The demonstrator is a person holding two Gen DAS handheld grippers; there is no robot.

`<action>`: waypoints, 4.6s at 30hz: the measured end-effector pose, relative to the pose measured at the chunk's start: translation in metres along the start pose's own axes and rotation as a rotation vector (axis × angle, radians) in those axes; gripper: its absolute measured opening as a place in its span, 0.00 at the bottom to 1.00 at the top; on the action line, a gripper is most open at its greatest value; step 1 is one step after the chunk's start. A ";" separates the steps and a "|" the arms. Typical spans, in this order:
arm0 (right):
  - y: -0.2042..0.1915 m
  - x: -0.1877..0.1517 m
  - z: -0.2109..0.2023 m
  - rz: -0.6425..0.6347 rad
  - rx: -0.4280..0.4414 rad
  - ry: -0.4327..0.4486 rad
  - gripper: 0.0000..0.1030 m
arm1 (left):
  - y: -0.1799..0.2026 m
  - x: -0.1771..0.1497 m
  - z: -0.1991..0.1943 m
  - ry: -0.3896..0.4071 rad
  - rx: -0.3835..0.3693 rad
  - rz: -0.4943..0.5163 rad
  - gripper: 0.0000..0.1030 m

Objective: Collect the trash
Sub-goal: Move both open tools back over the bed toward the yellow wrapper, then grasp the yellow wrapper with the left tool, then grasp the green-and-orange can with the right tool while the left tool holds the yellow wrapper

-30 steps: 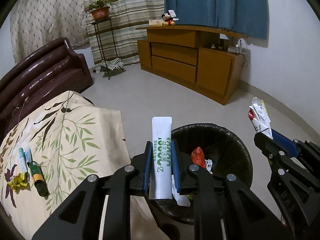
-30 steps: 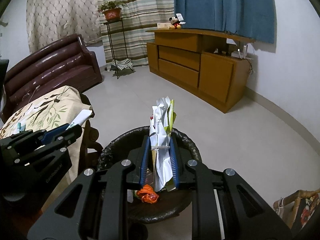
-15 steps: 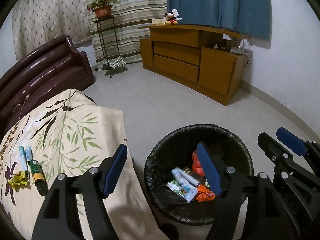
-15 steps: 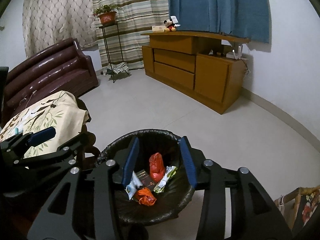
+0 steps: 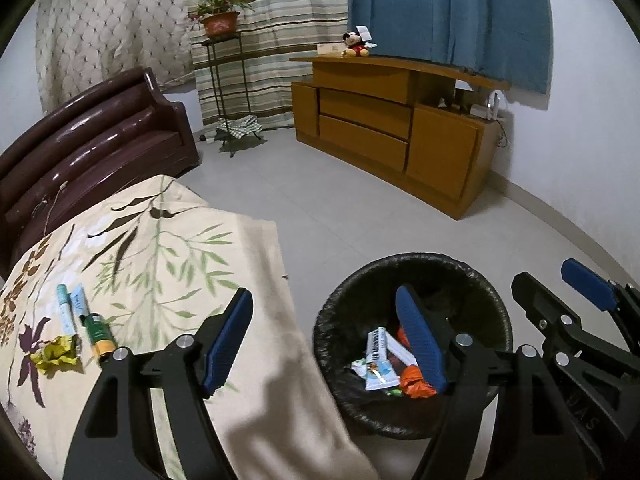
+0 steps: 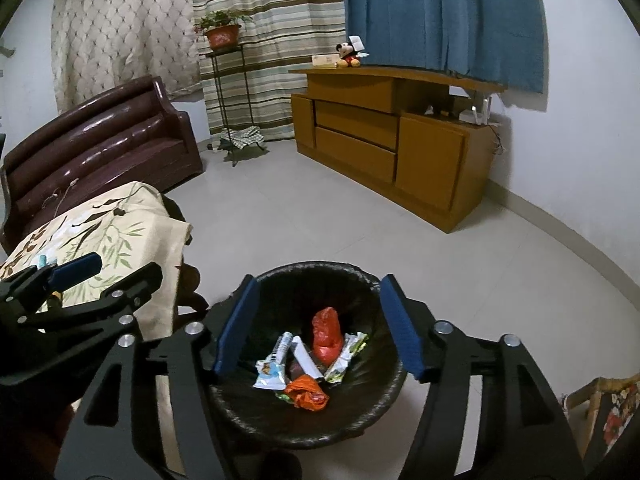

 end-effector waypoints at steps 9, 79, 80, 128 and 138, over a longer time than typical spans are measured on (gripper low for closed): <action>-0.058 0.001 0.005 -0.057 0.086 -0.024 0.62 | -0.063 -0.017 -0.008 -0.020 0.067 -0.047 0.71; -0.229 -0.027 0.048 -0.190 0.329 -0.143 0.62 | -0.239 -0.074 0.036 -0.169 0.152 -0.061 0.59; -0.229 -0.027 0.048 -0.190 0.328 -0.143 0.62 | -0.239 -0.076 0.039 -0.179 0.146 -0.057 0.59; -0.320 -0.044 0.097 -0.357 0.402 -0.299 0.40 | -0.329 -0.112 -0.013 -0.169 0.281 -0.310 0.22; -0.322 -0.055 0.108 -0.370 0.386 -0.349 0.23 | -0.331 -0.118 -0.008 -0.180 0.274 -0.321 0.22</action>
Point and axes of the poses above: each gripper's, at about its wrist camera, not at the fingertips, and z roughly the way its jaws point, y to its right, x to its top, the point moved 10 cm from there along z, roughly the way its jaws point, and after that the axes turned 11 degrees about x, right-handed, at the moved point
